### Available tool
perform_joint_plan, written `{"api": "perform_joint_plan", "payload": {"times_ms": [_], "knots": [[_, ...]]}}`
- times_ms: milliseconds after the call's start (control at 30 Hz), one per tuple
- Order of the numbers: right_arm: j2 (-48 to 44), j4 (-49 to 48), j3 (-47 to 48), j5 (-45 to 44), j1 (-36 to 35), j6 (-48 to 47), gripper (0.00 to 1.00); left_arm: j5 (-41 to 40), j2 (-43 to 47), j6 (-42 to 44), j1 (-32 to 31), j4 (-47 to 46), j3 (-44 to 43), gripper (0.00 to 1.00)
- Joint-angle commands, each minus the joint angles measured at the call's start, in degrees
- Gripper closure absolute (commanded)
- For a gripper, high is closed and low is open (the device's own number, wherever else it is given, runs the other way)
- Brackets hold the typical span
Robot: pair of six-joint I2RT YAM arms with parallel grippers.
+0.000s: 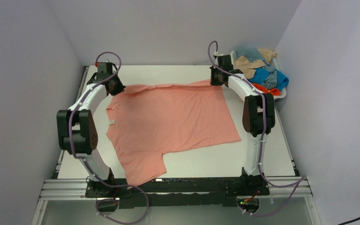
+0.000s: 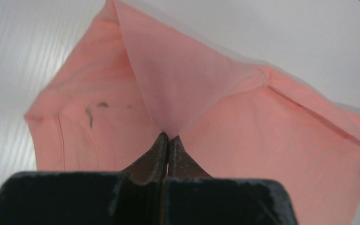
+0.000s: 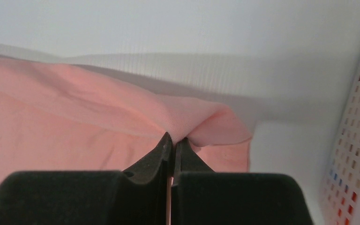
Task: Fold and stack the t-shirts
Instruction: Fold the flattened tshirt in 1/3 of the way
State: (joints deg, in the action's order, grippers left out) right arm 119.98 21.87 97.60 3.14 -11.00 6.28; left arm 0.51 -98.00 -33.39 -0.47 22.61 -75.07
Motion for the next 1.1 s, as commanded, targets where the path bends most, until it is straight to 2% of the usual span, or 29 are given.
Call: {"api": "perform_joint_plan", "payload": {"times_ms": [0,233,400,600,700,833,900,967,1000,1033,1067], "knots": [[-3.31,3.26,1.77,-0.42,0.41,-7.95,1.00,-0.30,8.93,-7.81,-2.37,3.13,8.07,1.00],[-3.12,5.65,4.81,-1.14,1.69,-10.19,1.00,-7.55,19.99,-15.49,-4.96,11.82,15.05,1.00],[-3.42,6.50,5.27,1.12,2.32,-11.59,1.00,-6.06,24.95,-16.86,-6.50,14.59,17.78,1.00],[-2.40,7.66,5.36,0.85,2.81,-11.97,0.99,-5.85,25.84,-17.66,-8.17,17.77,21.00,1.00],[-2.10,8.17,4.77,0.54,2.85,-12.16,0.95,-3.73,25.93,-16.37,-8.21,17.69,23.57,1.00],[-2.74,9.54,2.77,-2.30,2.83,-10.76,0.79,-1.07,25.69,-14.32,-8.23,19.16,26.45,0.99],[-3.69,11.19,1.87,-3.12,2.82,-10.50,0.76,-1.04,25.66,-12.23,-8.23,20.98,27.02,0.85],[-5.54,12.86,0.09,-3.09,2.79,-10.46,0.71,-1.04,25.86,-10.67,-8.23,23.53,26.76,0.76],[-6.70,13.59,-1.08,-2.80,2.74,-10.45,0.61,-1.26,26.13,-10.24,-8.22,24.49,26.40,0.69],[-7.79,14.16,-2.04,-3.06,2.76,-9.98,0.47,-1.56,26.41,-9.83,-8.23,25.21,26.01,0.58],[-8.77,14.24,-3.05,-4.16,2.75,-9.32,0.40,-1.72,26.71,-9.21,-8.23,25.58,25.34,0.41]]}}
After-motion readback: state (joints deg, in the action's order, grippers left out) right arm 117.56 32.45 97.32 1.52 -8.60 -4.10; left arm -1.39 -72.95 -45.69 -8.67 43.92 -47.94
